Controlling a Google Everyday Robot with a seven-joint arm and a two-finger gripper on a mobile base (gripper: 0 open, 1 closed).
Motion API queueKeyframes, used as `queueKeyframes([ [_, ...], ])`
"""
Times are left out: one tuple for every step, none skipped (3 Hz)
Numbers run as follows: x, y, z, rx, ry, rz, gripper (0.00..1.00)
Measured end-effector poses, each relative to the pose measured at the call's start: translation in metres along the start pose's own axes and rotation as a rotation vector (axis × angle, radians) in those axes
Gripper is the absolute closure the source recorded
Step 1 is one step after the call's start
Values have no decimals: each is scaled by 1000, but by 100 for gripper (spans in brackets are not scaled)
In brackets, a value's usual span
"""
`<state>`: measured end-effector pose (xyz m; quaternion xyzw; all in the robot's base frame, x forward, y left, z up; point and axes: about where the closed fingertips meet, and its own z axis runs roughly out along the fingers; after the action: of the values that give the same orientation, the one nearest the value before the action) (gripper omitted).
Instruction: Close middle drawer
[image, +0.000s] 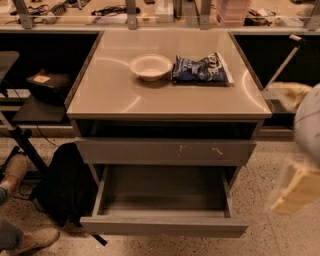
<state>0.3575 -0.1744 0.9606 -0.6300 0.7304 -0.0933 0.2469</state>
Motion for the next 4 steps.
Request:
queueKeyframes([
  [-13,35,58,6,31,-24,0],
  [0,73,165,-76,61,-17,0],
  [35,121,273,-196,77,7,0],
  [50,133,306,-239,91,36,0],
])
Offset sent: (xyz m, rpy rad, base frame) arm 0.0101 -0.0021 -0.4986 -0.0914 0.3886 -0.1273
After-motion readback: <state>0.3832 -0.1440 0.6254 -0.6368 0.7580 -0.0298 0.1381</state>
